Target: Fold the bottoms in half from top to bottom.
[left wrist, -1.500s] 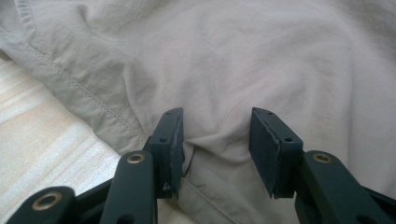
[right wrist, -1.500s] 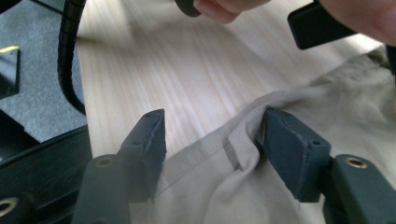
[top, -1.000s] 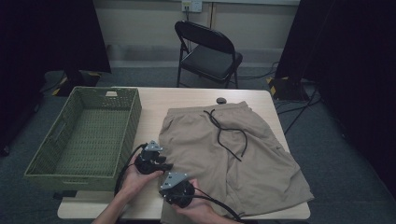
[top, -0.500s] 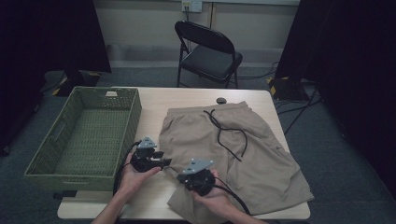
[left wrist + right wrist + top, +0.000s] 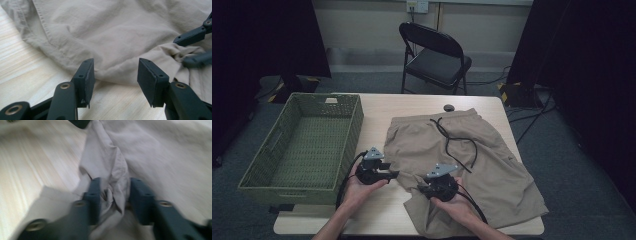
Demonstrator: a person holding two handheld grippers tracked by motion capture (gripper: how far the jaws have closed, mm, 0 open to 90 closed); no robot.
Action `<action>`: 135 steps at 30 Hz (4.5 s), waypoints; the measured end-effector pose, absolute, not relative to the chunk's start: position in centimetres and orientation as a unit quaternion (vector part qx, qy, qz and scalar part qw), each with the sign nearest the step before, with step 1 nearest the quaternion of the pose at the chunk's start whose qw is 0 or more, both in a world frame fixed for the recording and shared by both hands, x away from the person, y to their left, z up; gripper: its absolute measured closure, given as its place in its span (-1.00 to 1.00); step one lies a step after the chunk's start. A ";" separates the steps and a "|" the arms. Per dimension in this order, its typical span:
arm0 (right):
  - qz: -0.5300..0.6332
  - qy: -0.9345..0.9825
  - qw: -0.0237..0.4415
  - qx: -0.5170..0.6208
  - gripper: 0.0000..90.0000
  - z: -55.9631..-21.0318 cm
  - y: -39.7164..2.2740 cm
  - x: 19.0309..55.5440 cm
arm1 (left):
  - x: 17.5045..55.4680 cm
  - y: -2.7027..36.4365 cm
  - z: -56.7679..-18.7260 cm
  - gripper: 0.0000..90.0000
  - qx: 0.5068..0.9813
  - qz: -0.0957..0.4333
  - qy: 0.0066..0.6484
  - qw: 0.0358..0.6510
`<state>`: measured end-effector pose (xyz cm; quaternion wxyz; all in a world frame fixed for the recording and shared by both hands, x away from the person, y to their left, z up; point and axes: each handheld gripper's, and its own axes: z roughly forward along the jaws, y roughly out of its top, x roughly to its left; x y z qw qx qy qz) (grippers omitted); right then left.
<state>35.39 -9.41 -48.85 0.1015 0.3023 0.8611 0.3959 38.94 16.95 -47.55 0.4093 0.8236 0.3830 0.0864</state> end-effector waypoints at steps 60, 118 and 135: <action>0.362 0.894 0.082 0.251 0.89 -49.3 -12.5 33.0 | 45.3 17.6 -49.4 -0.26 0.798 0.119 0.463 0.368; 0.465 0.842 0.074 0.263 0.93 -43.9 -15.2 32.6 | 42.7 17.3 -42.5 0.95 0.741 0.104 0.424 0.510; 0.506 0.828 0.079 0.227 0.94 -39.6 -13.4 31.5 | 42.4 18.7 -39.6 0.95 0.727 0.126 0.430 0.520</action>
